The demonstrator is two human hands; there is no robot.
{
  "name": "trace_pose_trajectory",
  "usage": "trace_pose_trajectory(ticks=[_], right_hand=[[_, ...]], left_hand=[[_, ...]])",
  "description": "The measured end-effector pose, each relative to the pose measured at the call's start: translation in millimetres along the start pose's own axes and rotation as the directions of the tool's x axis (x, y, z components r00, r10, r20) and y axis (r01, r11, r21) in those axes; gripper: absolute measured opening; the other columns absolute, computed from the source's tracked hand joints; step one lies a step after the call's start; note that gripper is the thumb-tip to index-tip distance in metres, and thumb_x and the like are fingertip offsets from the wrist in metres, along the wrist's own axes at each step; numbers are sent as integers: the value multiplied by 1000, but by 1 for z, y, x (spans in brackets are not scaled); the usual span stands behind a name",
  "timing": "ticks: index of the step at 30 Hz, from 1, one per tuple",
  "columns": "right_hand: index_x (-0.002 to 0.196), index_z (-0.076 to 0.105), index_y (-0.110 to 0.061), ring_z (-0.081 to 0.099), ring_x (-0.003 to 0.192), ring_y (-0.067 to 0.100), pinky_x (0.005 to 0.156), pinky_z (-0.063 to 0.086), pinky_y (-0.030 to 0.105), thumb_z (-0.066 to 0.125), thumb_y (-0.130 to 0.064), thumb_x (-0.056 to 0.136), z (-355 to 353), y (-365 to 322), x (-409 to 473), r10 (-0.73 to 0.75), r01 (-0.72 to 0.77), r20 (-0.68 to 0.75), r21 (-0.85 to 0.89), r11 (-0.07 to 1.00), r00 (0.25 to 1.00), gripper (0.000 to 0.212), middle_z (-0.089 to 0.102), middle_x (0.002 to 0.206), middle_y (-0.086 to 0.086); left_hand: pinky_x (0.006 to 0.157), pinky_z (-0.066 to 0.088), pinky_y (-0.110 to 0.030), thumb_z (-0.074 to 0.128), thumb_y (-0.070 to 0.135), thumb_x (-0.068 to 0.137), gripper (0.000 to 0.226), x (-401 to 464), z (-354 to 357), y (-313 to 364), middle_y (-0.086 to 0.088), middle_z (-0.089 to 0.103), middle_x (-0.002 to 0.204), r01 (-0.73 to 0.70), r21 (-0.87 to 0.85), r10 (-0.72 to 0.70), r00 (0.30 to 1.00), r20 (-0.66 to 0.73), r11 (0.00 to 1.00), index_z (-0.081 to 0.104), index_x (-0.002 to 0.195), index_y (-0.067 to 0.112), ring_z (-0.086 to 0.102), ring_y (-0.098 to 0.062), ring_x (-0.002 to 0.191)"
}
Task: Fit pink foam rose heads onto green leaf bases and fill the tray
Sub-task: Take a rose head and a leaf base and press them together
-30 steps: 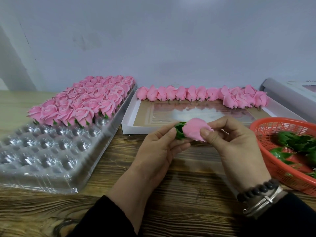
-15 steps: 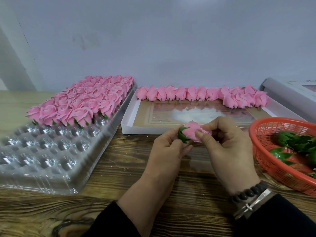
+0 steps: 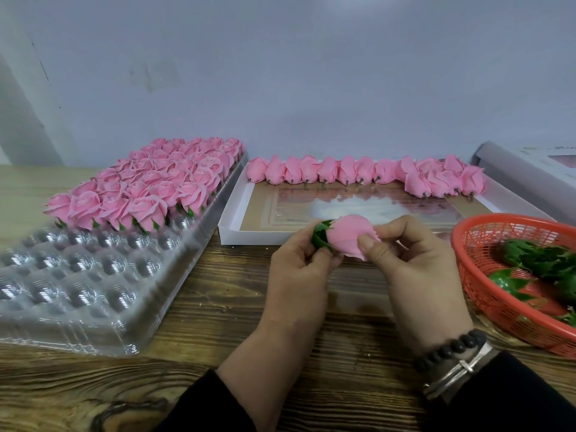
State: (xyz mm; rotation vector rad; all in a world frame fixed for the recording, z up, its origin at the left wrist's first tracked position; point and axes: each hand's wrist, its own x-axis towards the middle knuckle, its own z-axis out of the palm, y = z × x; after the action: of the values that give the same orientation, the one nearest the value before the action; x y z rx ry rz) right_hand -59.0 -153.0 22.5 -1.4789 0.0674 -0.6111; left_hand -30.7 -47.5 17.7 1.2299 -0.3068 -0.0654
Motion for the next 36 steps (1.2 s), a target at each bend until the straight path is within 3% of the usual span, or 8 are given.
trace_pose_trajectory(ticks=[4, 9, 11, 14, 17, 19, 29, 36], right_hand=[[58, 68, -25, 55, 59, 9, 62, 51, 20, 67, -15, 62, 2, 3, 1, 93, -98, 29, 304, 948, 995, 10, 59, 60, 0], [53, 66, -21, 56, 54, 5, 60, 50, 14, 66, -16, 55, 1, 3, 3, 115, -127, 55, 448, 885, 992, 6, 60, 53, -6], [56, 65, -20, 56, 57, 8, 64, 50, 19, 66, -14, 59, 1, 3, 2, 117, -124, 42, 403, 907, 992, 7, 60, 55, -4], [63, 60, -19, 48, 66, 20, 69, 44, 34, 68, -4, 72, 1, 4, 0, 92, -87, -26, 167, 982, 995, 19, 54, 67, 11], [61, 57, -21, 41, 61, 15, 54, 41, 18, 67, 3, 78, 2, 2, -1, -30, 29, -65, -7, 1000, 997, 31, 48, 66, 10], [61, 56, -22, 42, 58, 11, 52, 38, 15, 67, 3, 78, 4, 0, -2, -98, 93, -72, -71, 993, 993, 32, 49, 61, 4], [66, 55, -21, 45, 61, 11, 57, 40, 16, 67, 3, 78, 4, -3, -4, -139, 129, -76, -126, 984, 987, 29, 53, 66, 9], [64, 56, -14, 50, 60, 12, 56, 41, 19, 69, 1, 78, 6, -1, -3, -122, 115, -20, -208, 971, 992, 24, 61, 71, 23]], left_hand=[[87, 53, -27, 42, -11, 91, 28, 2, 0, 0, -18, 68, 104, 91, -184, -104, 993, -61, 979, 63, 107, -1, 65, -23, 96], [85, 53, -27, 42, -10, 91, 25, 4, 0, 3, -14, 69, 97, 126, -281, -162, 981, -109, 951, 62, 105, -2, 66, -19, 90], [86, 53, -27, 43, -9, 91, 27, 3, 0, 3, -16, 69, 103, 123, -251, -153, 983, -103, 960, 62, 109, -3, 66, -22, 96], [89, 52, -28, 44, -8, 92, 28, 1, 1, 1, -20, 67, 109, 117, -184, -135, 987, -83, 976, 59, 115, -3, 63, -27, 104], [87, 54, -27, 45, -7, 92, 27, 0, 2, 0, -21, 67, 108, 103, -144, -116, 990, -85, 984, 61, 113, -3, 64, -28, 104], [85, 54, -26, 45, -7, 92, 25, -1, 2, -1, -21, 67, 106, 83, -124, -95, 992, -87, 989, 62, 110, -3, 65, -27, 102], [85, 54, -25, 47, -6, 91, 26, -1, 3, 0, -22, 67, 107, 60, -110, -69, 994, -85, 992, 62, 112, -1, 64, -28, 102], [85, 54, -25, 44, -13, 89, 28, -2, 4, 2, -21, 68, 103, -24, -35, 22, 998, -60, 999, 63, 109, -5, 66, -26, 98]])
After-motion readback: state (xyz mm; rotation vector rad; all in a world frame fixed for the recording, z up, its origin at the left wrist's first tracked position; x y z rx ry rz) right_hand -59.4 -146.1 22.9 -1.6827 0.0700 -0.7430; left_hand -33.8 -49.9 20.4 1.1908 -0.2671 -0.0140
